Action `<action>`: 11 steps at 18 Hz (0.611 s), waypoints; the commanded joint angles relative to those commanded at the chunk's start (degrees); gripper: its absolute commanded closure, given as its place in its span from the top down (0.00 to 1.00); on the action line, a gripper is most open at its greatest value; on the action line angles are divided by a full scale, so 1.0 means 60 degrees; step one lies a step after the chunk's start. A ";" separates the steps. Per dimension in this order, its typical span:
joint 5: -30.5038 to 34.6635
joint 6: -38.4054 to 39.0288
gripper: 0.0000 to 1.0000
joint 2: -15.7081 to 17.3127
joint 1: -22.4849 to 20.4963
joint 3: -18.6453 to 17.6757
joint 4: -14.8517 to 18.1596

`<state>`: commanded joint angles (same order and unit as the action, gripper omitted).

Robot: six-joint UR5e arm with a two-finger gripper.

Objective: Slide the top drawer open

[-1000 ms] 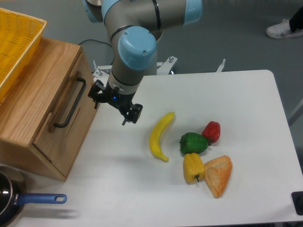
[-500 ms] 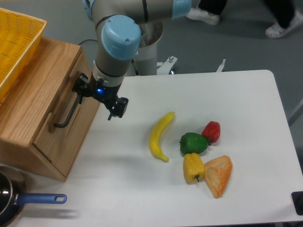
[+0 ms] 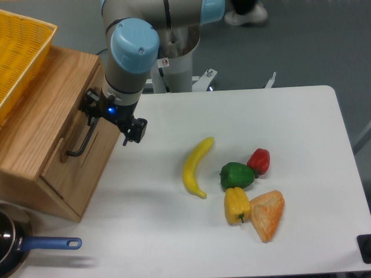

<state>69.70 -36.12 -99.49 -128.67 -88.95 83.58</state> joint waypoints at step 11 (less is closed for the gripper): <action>0.0015 0.0073 1.00 -0.0015 0.0044 -0.0044 0.0059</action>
<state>69.79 -35.69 -99.58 -128.41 -89.21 83.94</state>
